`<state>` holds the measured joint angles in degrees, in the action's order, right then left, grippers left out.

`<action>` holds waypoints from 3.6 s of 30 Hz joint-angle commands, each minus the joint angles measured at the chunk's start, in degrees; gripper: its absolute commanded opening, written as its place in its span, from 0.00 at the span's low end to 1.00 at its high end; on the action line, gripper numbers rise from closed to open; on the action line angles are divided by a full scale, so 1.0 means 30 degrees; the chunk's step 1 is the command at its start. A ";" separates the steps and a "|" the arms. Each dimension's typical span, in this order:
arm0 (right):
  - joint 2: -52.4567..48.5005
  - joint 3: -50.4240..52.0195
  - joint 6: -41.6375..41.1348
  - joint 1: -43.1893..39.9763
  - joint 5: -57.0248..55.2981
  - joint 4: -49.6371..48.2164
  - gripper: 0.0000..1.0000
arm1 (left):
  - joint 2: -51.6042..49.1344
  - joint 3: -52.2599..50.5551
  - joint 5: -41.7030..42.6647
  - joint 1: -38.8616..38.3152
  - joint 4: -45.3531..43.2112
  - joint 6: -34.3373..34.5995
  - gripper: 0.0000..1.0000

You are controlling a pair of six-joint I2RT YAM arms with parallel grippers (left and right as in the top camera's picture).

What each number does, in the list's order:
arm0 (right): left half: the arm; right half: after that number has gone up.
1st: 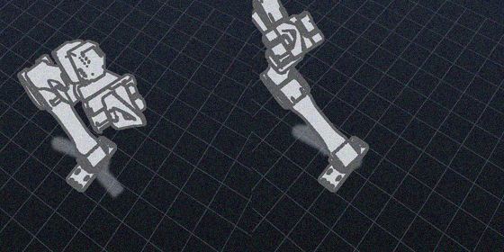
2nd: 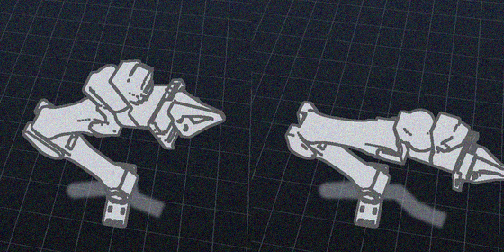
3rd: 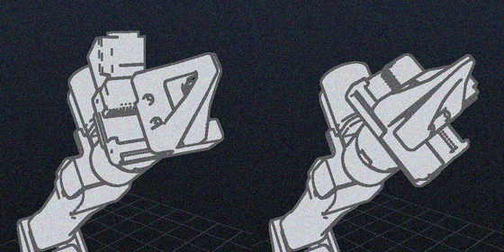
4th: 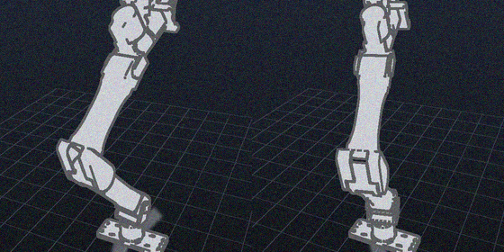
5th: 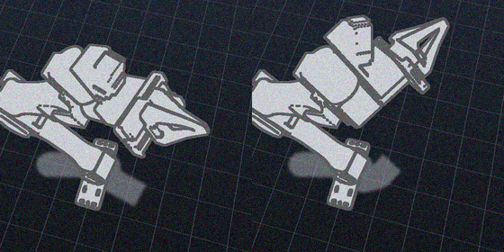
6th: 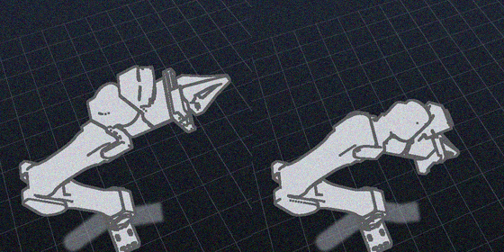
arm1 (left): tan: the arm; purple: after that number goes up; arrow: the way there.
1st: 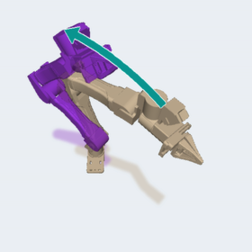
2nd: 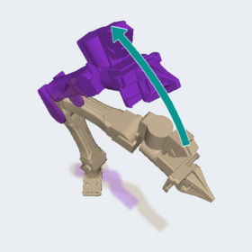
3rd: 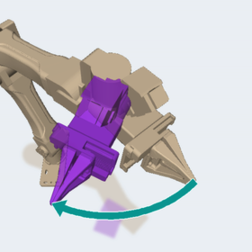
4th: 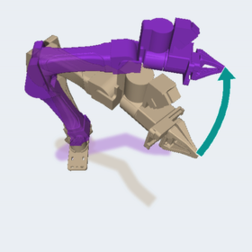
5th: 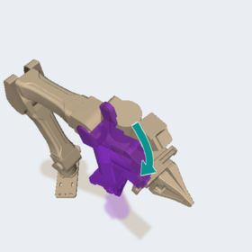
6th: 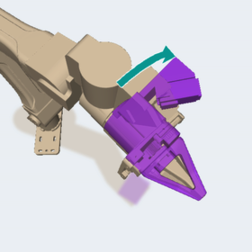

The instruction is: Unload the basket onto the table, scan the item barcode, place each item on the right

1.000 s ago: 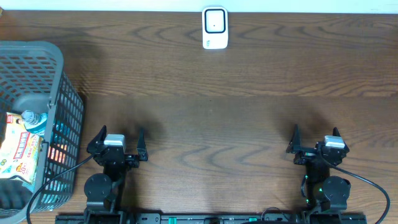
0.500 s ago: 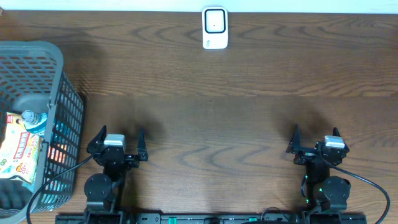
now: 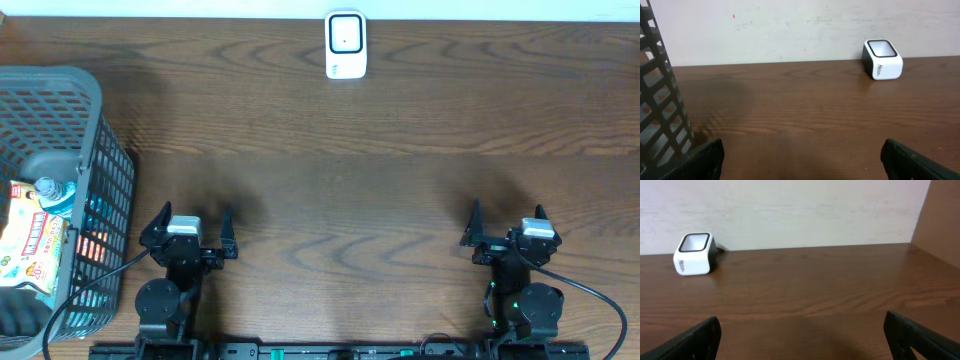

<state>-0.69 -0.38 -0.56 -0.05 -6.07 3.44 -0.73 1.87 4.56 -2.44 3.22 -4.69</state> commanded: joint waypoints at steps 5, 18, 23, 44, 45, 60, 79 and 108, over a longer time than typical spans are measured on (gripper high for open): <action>0.0102 0.0022 0.0284 -0.0131 -0.0299 0.0051 0.99 | 0.0175 -0.0306 0.0262 0.0080 0.0627 0.0029 1.00; 0.0102 0.0022 0.0284 -0.0131 -0.0299 0.0051 0.99 | 0.0168 -0.0306 0.0262 0.0080 0.0627 0.0029 1.00; 0.0102 0.0022 0.0284 -0.0131 -0.0299 0.0051 0.99 | 0.0168 -0.0306 0.0262 0.0080 0.0627 0.0029 1.00; 0.0102 0.0022 0.0284 -0.0131 -0.0299 0.0051 0.99 | 0.0175 -0.0306 0.0262 0.0080 0.0627 0.0029 1.00; 0.0102 0.0022 0.0284 -0.0131 -0.0299 0.0051 0.99 | 0.0175 -0.0306 0.0262 0.0080 0.0627 0.0029 1.00; 0.0102 0.0022 0.0284 -0.0131 -0.0299 0.0051 0.99 | 0.0168 -0.0095 0.0342 0.0073 -0.2288 -0.1843 1.00; 0.0102 0.0022 0.0284 -0.0131 -0.0299 0.0051 0.99 | -0.2521 0.3504 0.2280 0.0073 -0.0882 -0.0539 1.00; 0.0102 0.0022 0.0284 -0.0131 -0.0299 0.0051 0.99 | -1.1125 1.7413 0.3621 0.0080 0.5224 0.0714 1.00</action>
<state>-0.69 -0.38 -0.56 -0.05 -6.26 3.44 -31.03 47.44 14.76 -2.44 16.47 -2.94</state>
